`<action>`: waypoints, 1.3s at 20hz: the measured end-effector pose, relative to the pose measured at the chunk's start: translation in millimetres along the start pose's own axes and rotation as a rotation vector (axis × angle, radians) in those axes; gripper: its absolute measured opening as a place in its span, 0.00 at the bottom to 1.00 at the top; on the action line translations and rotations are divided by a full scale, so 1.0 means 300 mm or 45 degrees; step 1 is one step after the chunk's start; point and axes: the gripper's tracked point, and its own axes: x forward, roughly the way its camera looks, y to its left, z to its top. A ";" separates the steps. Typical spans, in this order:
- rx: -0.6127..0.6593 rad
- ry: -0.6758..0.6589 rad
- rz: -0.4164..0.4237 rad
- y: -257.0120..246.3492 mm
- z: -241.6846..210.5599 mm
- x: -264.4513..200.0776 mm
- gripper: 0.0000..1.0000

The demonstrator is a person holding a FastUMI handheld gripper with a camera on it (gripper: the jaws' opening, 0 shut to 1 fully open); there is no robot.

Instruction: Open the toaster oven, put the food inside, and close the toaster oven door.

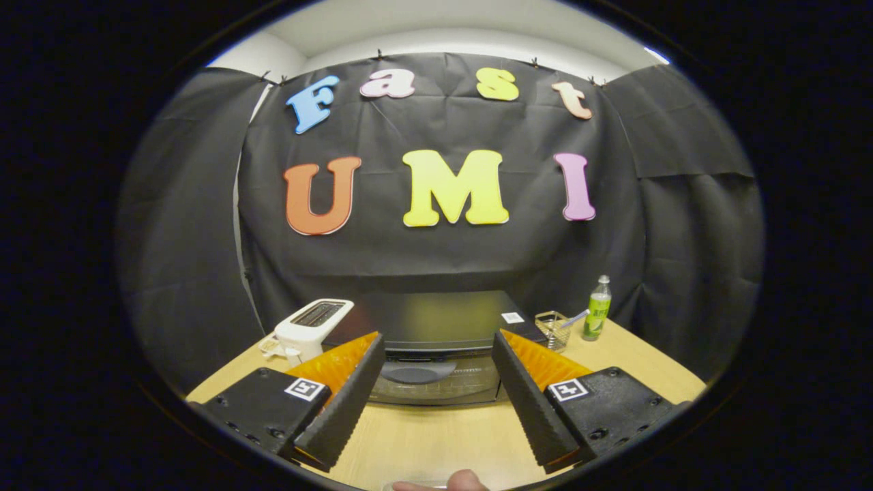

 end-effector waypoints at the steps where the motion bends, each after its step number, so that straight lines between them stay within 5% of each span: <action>1: 0.012 0.014 0.007 0.007 -0.004 0.044 1.00; 14: -0.013 0.153 0.003 0.045 -0.197 0.339 1.00; 26: -0.040 0.197 0.038 0.044 -0.281 0.232 1.00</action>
